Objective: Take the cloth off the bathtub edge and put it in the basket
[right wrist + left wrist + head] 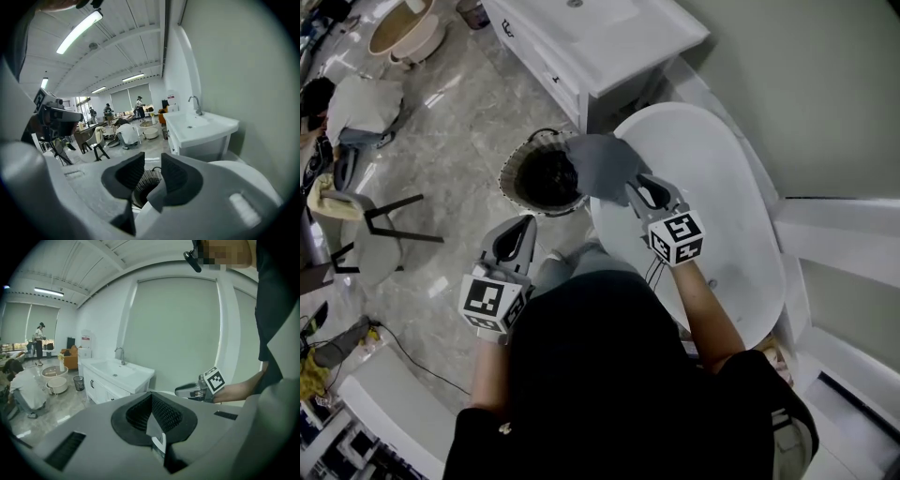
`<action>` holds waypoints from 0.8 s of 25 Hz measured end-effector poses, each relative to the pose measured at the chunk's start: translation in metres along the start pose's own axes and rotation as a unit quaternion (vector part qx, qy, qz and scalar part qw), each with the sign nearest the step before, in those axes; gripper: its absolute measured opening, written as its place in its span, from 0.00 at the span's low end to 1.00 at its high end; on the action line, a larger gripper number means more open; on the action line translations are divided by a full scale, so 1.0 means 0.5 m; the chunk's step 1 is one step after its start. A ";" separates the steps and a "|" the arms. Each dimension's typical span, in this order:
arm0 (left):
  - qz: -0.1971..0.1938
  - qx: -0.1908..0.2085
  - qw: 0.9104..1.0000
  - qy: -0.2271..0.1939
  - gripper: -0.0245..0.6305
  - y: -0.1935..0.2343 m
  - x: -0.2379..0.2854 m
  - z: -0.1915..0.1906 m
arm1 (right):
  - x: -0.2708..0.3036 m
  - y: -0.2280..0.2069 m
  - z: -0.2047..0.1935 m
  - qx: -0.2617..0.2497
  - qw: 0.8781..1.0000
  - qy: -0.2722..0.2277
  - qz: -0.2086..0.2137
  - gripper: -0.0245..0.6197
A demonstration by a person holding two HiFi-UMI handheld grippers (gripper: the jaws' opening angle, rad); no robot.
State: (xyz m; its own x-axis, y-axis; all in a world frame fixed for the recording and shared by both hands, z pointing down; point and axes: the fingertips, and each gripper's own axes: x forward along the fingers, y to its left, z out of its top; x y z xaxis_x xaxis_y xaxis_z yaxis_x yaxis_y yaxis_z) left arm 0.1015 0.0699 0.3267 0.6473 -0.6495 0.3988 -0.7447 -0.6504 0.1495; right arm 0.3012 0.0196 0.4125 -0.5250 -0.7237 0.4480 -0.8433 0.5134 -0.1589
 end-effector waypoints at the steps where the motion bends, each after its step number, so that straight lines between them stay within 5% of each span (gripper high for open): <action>1: 0.002 -0.002 1.000 0.002 0.06 0.007 0.004 0.000 | 0.015 -0.008 -0.009 0.002 1.000 0.009 0.001 0.22; 20: 0.002 -0.025 0.998 0.063 0.06 0.168 0.048 -0.068 | 0.303 -0.117 -0.243 0.052 0.985 0.158 -0.039 0.50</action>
State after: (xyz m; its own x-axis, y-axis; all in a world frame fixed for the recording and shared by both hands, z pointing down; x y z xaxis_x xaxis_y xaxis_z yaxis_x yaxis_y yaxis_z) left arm 0.0489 0.0133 0.3797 0.6208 -0.5952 0.5103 -0.7567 -0.6251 0.1914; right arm 0.2849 -0.0640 0.5963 -0.4101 -0.5702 0.7118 -0.8954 0.4002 -0.1952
